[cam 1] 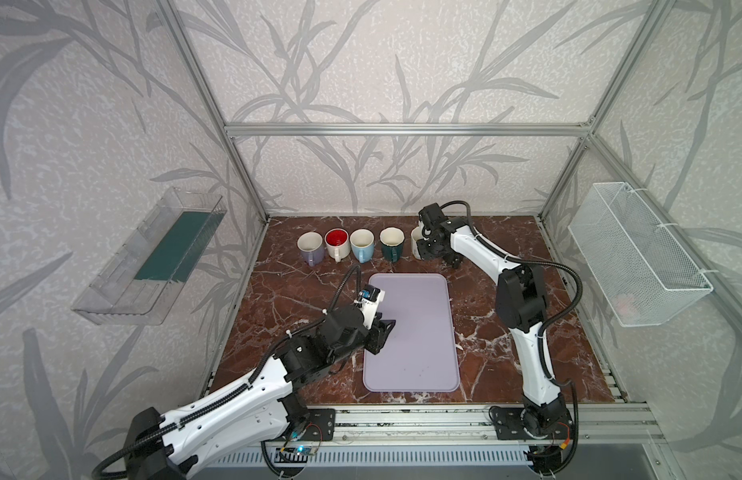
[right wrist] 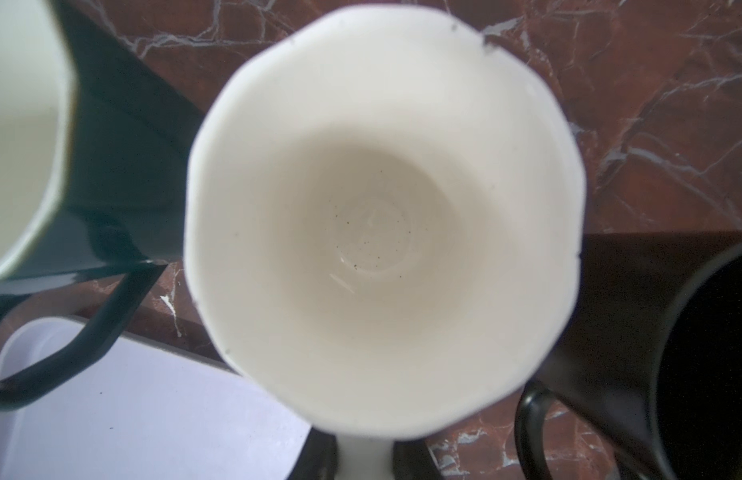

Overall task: Turn the mug right side up
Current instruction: 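Open the right gripper and withdraw it from the white mug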

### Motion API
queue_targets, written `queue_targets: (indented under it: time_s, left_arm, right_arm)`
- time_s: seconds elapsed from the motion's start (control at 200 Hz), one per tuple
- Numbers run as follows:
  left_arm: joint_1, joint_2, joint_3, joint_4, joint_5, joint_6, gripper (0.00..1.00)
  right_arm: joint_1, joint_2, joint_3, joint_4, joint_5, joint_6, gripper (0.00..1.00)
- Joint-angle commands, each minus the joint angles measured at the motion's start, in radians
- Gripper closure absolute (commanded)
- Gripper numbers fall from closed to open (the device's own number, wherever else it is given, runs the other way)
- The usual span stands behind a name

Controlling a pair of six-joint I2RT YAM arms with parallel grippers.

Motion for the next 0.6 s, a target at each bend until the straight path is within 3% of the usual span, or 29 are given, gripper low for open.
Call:
queue_targets:
  time_s: [0.0, 0.41, 0.595]
  left_arm:
    - [-0.003, 0.008, 0.035, 0.002, -0.018, 0.010, 0.53]
    - [-0.003, 0.026, 0.053, -0.005, -0.072, -0.008, 0.49]
    - [-0.003, 0.042, 0.116, -0.080, -0.155, -0.028, 0.47]
  right_arm:
    - [-0.003, -0.024, 0.002, 0.025, -0.016, 0.047, 0.76]
    - [-0.005, -0.132, -0.074, 0.086, -0.025, 0.041, 0.59]
    - [-0.005, -0.204, -0.125, 0.118, 0.000, 0.034, 0.56]
